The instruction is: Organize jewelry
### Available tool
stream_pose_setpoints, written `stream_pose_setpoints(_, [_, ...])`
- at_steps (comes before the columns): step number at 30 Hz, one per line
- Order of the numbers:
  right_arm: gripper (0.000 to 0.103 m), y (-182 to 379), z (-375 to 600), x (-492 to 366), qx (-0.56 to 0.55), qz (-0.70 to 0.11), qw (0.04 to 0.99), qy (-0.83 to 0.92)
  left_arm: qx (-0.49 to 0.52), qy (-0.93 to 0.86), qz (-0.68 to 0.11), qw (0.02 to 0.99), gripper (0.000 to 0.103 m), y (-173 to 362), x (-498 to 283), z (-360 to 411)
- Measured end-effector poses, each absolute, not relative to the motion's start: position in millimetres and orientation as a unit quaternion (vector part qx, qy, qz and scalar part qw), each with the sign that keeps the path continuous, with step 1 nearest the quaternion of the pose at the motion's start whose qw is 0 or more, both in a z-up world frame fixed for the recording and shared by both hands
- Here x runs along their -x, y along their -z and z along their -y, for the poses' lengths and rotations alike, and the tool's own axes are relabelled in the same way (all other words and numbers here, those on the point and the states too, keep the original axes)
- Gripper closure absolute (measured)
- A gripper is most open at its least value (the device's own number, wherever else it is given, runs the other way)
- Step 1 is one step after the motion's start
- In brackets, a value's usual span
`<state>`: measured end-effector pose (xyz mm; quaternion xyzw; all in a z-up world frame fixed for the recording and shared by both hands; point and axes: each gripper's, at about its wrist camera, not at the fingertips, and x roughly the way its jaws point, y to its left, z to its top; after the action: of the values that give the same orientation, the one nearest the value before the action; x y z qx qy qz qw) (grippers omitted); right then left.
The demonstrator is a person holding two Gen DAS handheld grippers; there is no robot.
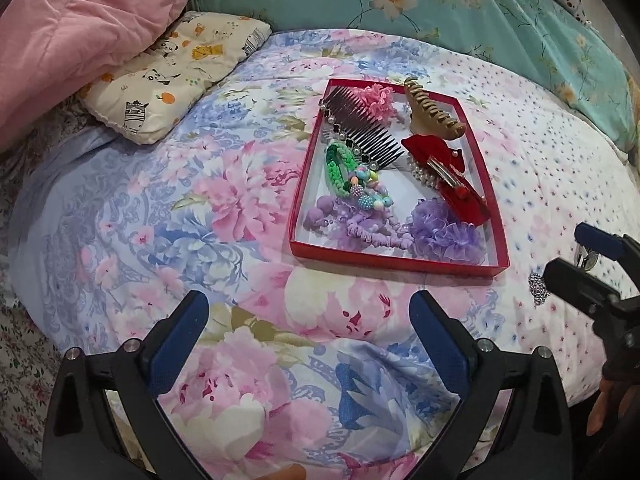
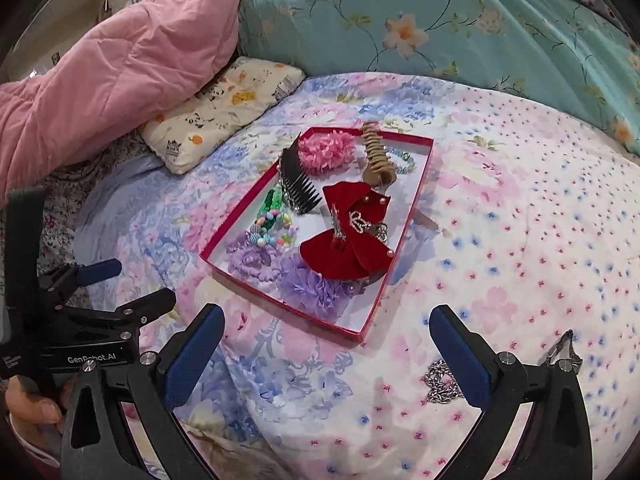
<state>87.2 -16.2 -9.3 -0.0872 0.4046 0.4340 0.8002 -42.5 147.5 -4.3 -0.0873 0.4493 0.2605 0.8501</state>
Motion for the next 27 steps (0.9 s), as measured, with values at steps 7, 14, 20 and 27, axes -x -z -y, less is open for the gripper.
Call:
stream_pose_setpoints(7, [0.0, 22, 11, -88, 0.093, -0.414, 0.796, -0.432, 0.088, -0.265, -0.446, 0.85, 0.002, 7, 42, -151])
stream_pose_setpoints(14, [0.0, 28, 11, -92, 0.093, -0.418, 0.796, -0.428, 0.083, -0.263, -0.445, 0.852, 0.002, 10, 41, -150])
stream_pose_setpoints(20, [0.0, 30, 10, -95, 0.093, -0.419, 0.797, -0.424, 0.082, -0.263, -0.445, 0.852, 0.002, 10, 40, -150])
stream_pose_setpoints(27, [0.0, 31, 10, -96, 0.095, -0.419, 0.8, -0.418, 0.082, -0.262, -0.446, 0.852, 0.002, 11, 40, -149])
